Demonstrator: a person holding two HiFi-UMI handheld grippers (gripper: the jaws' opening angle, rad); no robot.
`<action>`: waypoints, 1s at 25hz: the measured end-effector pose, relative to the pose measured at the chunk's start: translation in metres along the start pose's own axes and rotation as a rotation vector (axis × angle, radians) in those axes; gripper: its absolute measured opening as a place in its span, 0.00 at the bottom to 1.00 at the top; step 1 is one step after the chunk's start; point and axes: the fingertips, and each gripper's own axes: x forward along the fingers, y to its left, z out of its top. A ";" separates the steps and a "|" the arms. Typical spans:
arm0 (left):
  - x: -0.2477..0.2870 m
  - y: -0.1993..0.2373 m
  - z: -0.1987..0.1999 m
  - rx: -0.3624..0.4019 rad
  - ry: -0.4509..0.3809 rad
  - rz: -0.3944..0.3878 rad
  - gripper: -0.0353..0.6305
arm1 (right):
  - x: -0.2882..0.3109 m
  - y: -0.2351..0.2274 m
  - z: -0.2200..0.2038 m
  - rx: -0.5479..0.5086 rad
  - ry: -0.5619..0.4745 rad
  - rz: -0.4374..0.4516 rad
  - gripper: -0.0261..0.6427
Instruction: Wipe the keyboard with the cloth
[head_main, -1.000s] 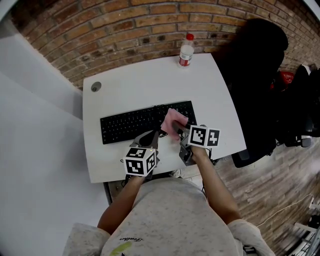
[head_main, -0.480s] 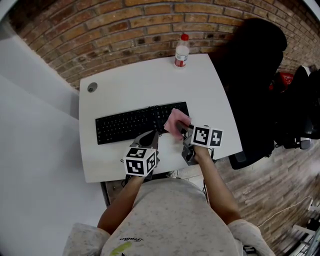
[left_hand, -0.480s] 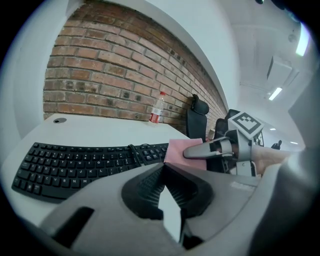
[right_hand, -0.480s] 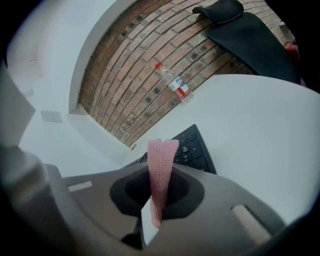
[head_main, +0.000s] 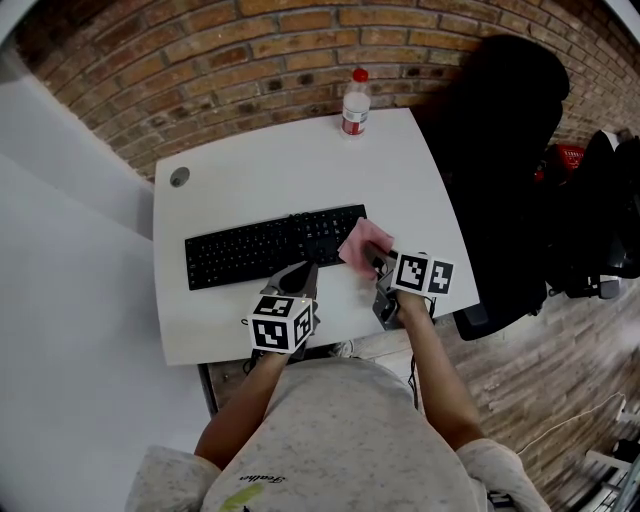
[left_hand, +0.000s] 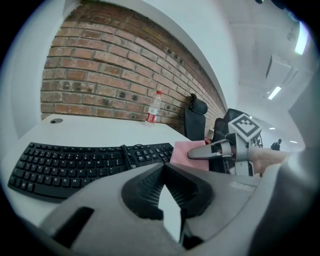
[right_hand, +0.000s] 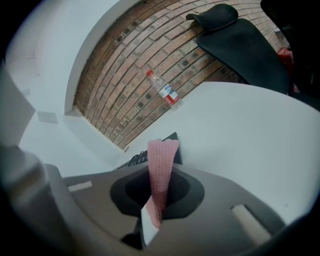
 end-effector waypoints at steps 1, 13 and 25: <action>0.001 0.000 0.000 0.001 0.000 -0.001 0.05 | -0.002 -0.004 0.002 0.000 -0.005 -0.009 0.07; -0.006 0.008 0.015 0.017 -0.019 0.017 0.05 | -0.023 0.009 0.030 -0.105 -0.092 -0.027 0.07; -0.052 0.055 0.054 -0.012 -0.124 0.098 0.05 | 0.002 0.121 0.054 -0.437 -0.171 0.047 0.07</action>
